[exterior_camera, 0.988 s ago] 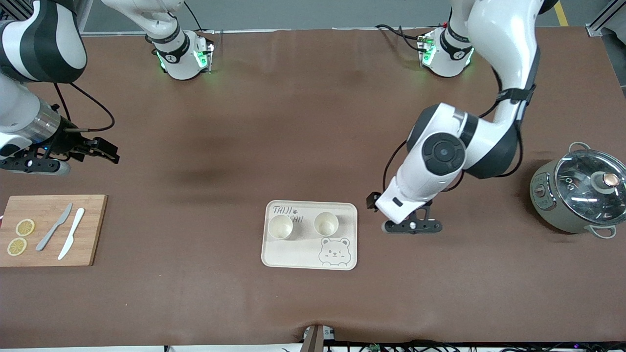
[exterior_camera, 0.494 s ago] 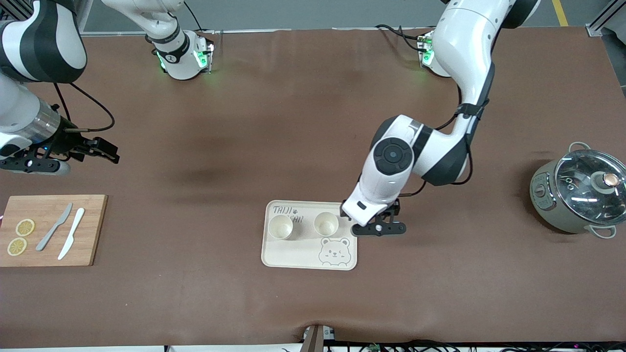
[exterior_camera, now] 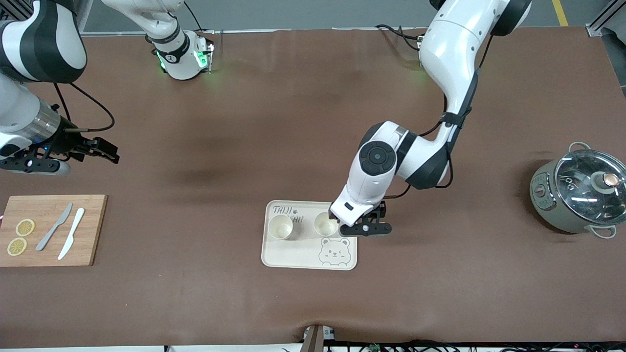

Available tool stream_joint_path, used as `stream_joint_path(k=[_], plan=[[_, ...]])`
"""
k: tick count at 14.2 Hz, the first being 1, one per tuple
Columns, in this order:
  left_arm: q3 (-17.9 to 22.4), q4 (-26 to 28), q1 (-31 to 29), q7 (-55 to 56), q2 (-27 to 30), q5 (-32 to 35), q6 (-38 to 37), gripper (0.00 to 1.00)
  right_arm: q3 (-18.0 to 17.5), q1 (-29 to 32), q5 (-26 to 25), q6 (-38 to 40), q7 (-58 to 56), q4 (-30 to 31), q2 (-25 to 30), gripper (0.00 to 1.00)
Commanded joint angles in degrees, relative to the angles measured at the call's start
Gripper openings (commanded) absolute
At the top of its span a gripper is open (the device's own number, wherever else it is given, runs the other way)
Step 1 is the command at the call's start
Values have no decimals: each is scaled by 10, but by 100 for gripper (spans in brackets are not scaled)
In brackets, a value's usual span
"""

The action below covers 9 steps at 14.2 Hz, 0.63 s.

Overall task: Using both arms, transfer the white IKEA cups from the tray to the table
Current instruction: 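Move the left gripper over the white cup on the tray, then lower the left gripper around the cup and close on it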

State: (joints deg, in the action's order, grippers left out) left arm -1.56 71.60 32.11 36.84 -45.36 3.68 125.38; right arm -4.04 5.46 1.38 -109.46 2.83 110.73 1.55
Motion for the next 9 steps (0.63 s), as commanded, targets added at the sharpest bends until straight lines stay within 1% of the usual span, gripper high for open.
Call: stream_joint_path(k=[1, 8, 9], plan=[[8, -17, 16, 17, -24, 8, 18, 100, 2, -4, -8, -1, 0, 9, 11, 100], [6, -22, 27, 15, -49, 7, 26, 100, 2, -3, -8, -1, 0, 9, 11, 100], [7, -32, 28, 15, -55, 7, 26, 100, 2, -3, -8, -1, 0, 9, 11, 100]])
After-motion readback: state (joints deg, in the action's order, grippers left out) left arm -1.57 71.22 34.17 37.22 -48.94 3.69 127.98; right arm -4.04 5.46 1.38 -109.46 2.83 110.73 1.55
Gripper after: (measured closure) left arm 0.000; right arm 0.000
